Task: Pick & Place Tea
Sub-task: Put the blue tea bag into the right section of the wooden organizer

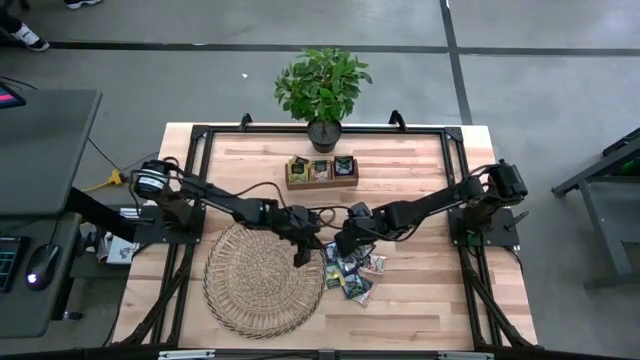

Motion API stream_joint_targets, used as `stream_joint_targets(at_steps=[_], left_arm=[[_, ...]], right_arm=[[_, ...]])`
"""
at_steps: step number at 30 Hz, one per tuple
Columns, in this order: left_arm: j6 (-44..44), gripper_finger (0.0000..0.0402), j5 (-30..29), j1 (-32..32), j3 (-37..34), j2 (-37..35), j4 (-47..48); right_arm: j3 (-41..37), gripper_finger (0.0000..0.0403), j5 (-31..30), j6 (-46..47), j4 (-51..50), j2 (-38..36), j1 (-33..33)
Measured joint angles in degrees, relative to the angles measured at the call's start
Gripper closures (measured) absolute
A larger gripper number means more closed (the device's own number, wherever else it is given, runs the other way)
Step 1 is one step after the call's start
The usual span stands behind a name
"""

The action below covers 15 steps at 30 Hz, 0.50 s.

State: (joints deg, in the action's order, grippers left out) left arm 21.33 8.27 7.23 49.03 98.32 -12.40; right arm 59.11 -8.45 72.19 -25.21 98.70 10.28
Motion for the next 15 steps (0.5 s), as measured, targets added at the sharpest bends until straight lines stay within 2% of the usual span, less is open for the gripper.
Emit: stream_joint_targets(at_steps=[7, 15], left_arm=[[0.0, 0.0401, -1.2, -0.1, 5.2, 5.6, 1.5], [0.0, 0.0401, 0.6, 0.2, 7.1, 10.0, 4.1]], right_arm=[[0.0, 0.0401, 0.1, 1.1, -3.1, 0.1, -0.5], [0.0, 0.0371, 1.3, -0.1, -3.5, 0.1, -0.5]])
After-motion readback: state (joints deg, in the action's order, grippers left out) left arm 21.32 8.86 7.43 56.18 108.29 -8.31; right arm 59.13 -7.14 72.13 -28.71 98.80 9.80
